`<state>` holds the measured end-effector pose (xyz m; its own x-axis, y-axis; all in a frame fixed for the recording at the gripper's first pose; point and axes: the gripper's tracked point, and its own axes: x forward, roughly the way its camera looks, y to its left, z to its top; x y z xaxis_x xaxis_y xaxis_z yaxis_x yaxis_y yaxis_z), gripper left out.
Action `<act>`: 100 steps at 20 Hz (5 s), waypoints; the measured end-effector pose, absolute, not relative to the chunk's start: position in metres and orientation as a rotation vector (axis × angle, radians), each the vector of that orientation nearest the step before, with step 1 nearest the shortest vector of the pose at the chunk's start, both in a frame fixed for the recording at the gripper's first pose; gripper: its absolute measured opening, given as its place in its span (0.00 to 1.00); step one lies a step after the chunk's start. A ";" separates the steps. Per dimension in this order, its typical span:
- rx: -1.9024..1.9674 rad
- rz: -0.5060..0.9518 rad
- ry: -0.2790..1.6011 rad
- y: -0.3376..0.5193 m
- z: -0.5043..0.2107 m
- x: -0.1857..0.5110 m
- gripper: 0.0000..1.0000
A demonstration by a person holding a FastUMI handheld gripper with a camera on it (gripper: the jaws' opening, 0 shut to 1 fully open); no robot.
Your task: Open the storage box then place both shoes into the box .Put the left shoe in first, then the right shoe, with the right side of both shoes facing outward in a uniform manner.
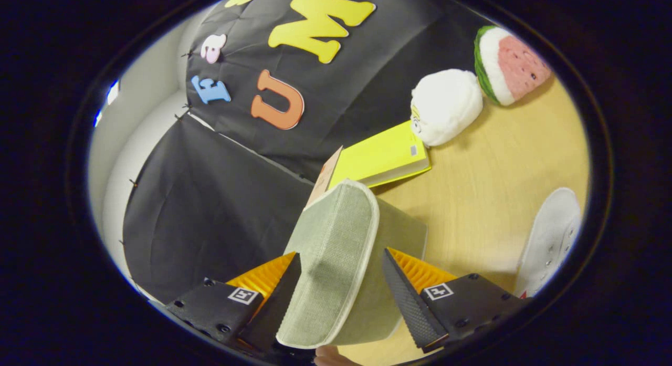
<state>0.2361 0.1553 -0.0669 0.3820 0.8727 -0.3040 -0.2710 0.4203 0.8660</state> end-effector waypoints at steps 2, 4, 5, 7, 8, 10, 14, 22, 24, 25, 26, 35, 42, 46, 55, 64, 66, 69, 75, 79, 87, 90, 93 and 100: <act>0.867 0.913 0.921 0.163 -0.067 0.234 0.98; 0.919 0.946 0.976 0.170 -0.070 0.233 0.98; 0.941 0.968 1.005 0.174 -0.069 0.229 0.96; 0.949 0.961 1.025 0.176 -0.078 0.235 0.91; 0.961 0.962 1.024 0.174 -0.077 0.236 0.86; 0.972 0.964 1.017 0.169 -0.074 0.237 0.76; 0.929 0.962 1.011 0.163 -0.070 0.232 0.67; 0.847 0.860 0.983 0.153 -0.047 0.232 0.14; 0.789 0.828 0.977 0.154 -0.037 0.232 0.10; 0.764 0.808 0.982 0.155 -0.032 0.232 0.09; 0.753 0.791 0.980 0.157 -0.026 0.231 0.08; 0.745 0.757 0.911 0.196 0.069 0.218 0.06; 0.747 0.771 0.903 0.280 0.111 0.211 0.05; 0.722 0.783 0.892 0.330 0.125 0.209 0.08; 0.442 0.718 0.928 0.378 0.100 0.198 1.00; 0.349 0.633 0.967 0.304 0.064 0.192 1.00; 0.319 0.603 0.977 0.275 0.050 0.190 1.00; 0.307 0.566 1.010 0.234 0.033 0.185 1.00; 0.252 0.446 1.059 0.142 -0.010 0.179 1.00; 0.198 0.354 1.089 0.083 -0.033 0.174 1.00; 0.096 0.188 1.197 -0.012 -0.087 0.161 1.00; 0.078 0.129 1.240 -0.042 -0.103 0.158 1.00; 0.070 0.125 1.298 -0.055 -0.122 0.158 0.98; 0.008 0.090 1.367 -0.070 -0.157 0.163 0.57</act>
